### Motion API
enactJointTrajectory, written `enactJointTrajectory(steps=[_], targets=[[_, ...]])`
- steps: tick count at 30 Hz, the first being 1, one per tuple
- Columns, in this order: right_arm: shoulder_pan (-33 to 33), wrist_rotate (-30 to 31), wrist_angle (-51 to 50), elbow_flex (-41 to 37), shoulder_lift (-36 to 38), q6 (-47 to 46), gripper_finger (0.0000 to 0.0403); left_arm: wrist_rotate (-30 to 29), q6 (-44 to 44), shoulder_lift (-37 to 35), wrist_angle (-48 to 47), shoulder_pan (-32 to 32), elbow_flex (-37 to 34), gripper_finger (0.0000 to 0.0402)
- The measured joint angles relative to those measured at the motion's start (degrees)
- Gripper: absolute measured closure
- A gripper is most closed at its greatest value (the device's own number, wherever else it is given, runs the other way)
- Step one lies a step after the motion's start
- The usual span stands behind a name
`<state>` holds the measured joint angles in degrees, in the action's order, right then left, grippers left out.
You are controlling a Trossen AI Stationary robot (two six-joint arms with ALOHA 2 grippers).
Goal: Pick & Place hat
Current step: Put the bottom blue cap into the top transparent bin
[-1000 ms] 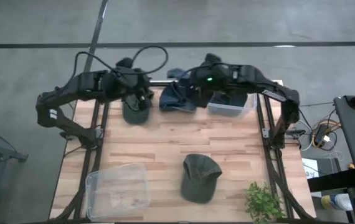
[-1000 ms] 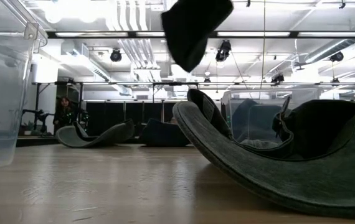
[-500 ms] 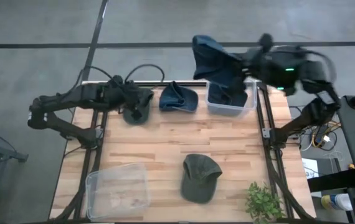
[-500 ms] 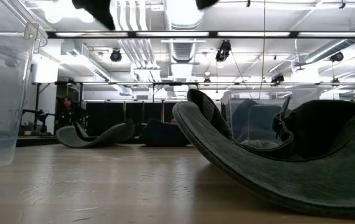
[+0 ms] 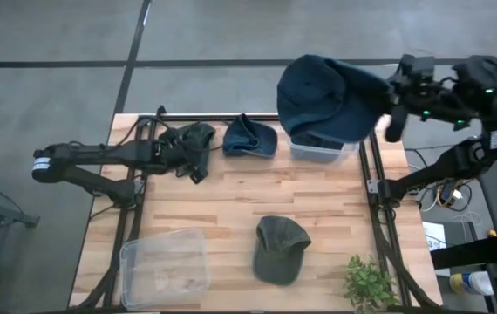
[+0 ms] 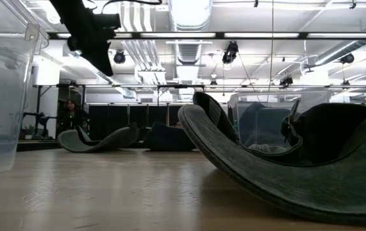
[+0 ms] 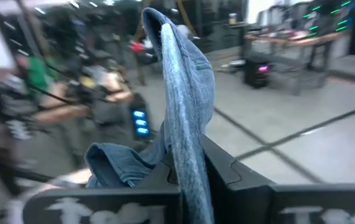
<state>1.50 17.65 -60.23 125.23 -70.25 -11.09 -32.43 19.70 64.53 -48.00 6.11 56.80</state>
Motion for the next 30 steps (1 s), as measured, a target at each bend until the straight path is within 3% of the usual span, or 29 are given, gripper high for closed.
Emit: enactJointTrajectory(steps=[14, 20, 26, 30], targets=[[0.0, -18.3, -4.9, 0.0, 5.9, -22.6, 0.0394, -3.6, -5.2, 0.0, 2.4, 0.0, -0.7, 0.0333], [0.0, -25.2, -3.9, 0.0, 6.1, -26.5, 0.0394, -3.5, -8.2, 0.0, 6.3, 0.0, -0.8, 0.0333], [0.0, -25.2, -3.9, 0.0, 6.0, -25.9, 0.0394, -3.5, -8.3, 0.0, 6.6, 0.0, -0.7, 0.0333], [0.0, -20.6, -7.5, 0.0, 5.6, -18.5, 0.0393, -3.5, -8.2, 0.0, 6.6, 0.0, -0.8, 0.0333]])
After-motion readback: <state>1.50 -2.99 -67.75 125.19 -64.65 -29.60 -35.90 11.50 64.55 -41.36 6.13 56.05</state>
